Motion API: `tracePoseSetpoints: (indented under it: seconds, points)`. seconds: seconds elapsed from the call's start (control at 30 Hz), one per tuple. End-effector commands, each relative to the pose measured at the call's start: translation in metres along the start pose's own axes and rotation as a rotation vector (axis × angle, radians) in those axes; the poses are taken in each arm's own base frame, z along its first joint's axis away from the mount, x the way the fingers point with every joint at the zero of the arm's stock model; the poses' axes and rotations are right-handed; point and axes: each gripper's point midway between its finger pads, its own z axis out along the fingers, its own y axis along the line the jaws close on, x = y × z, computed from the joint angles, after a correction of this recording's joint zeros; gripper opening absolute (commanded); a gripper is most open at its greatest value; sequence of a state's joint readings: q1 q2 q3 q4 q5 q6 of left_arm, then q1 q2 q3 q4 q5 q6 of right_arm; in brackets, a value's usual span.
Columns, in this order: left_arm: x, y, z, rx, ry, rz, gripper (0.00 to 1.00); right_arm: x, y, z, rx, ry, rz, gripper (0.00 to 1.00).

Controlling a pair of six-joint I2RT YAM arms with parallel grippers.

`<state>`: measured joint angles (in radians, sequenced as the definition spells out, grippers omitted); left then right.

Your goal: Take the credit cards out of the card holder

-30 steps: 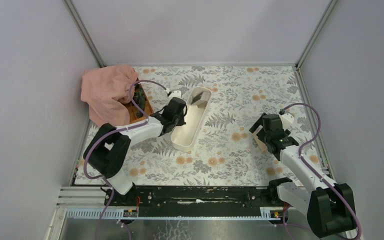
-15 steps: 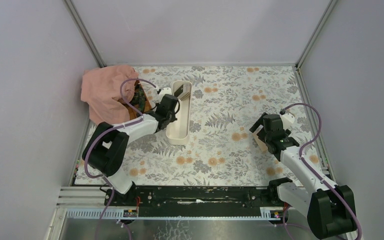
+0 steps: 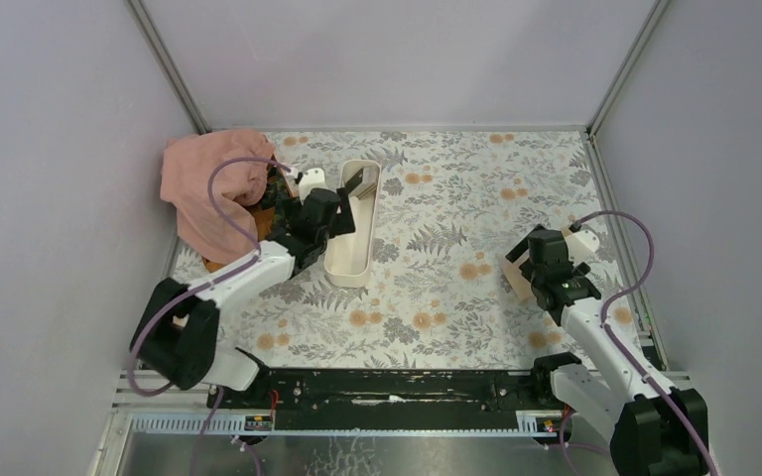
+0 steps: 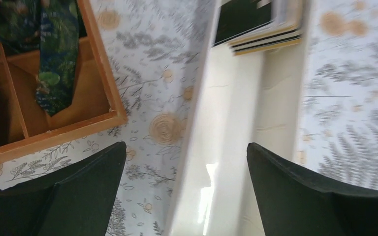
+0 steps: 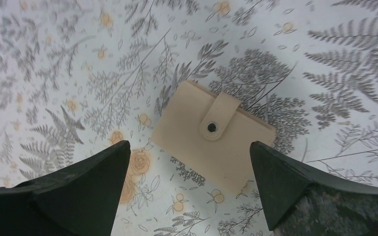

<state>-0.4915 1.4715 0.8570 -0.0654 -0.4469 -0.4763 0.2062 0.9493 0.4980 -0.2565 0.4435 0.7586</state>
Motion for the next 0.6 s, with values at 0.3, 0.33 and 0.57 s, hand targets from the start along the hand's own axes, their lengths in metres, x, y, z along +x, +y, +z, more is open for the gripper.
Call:
tracePoseSetpoints:
  seconds: [0.3, 0.33, 0.57]
  points:
    - [-0.030, -0.170, -0.093, 0.484, -0.122, 0.044, 1.00, -0.001, -0.048, 0.016, 0.183, -0.024, 0.220, 0.98]
    - [-0.022, -0.178, -0.091, 0.510, -0.096, 0.041, 1.00, 0.007, -0.044, 0.020, 0.168, 0.024, 0.227, 0.99]
    - [0.001, -0.189, -0.088, 0.556, -0.052, 0.061, 1.00, 0.033, -0.017, 0.044, 0.131, 0.240, 0.153, 1.00]
